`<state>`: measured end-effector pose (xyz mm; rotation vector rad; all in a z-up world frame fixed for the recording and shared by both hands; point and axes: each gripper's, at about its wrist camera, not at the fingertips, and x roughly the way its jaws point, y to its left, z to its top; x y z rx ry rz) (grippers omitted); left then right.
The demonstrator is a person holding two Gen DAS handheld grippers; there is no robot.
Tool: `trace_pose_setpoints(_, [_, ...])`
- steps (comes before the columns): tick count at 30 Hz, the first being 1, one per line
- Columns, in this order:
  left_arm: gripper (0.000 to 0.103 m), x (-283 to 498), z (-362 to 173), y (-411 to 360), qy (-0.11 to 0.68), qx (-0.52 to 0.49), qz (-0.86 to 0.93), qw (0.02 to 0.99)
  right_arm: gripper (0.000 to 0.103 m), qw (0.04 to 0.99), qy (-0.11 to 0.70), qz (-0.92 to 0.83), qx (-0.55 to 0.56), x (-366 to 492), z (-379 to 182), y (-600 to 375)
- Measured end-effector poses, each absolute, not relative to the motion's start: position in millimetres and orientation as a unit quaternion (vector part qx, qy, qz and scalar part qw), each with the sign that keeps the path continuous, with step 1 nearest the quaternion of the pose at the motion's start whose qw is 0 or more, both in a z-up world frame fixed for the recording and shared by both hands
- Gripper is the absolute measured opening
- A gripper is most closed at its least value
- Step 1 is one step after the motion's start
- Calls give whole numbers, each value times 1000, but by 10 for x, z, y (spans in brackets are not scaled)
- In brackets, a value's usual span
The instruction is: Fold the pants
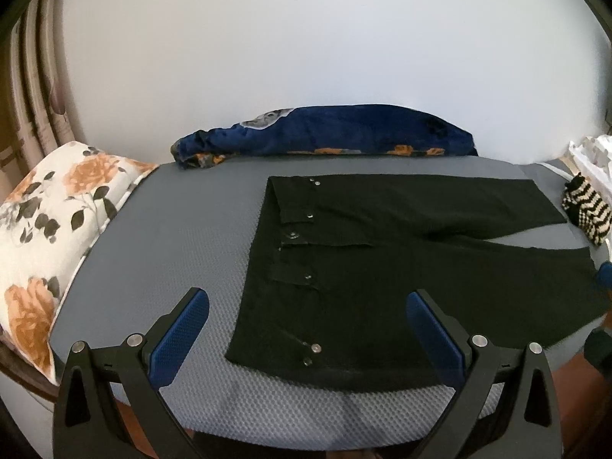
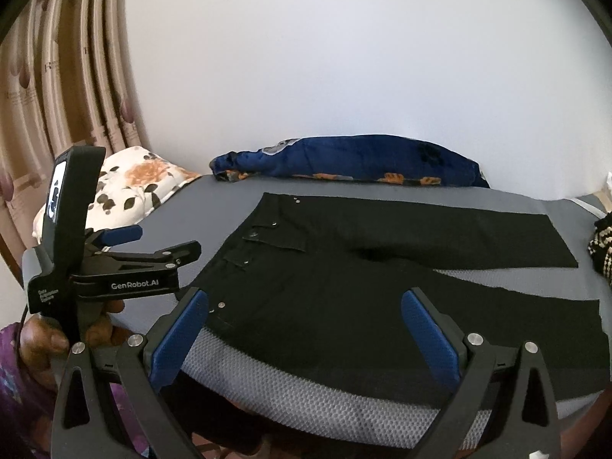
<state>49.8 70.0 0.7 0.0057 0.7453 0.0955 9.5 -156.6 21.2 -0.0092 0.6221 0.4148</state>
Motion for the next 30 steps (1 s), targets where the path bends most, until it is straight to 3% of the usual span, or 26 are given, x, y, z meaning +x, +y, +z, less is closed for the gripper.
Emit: trace_pose_setpoints(30, [98,2769,-580,1355,444,38,71,892,96,912,346,214,-44,1657,-127,-1720])
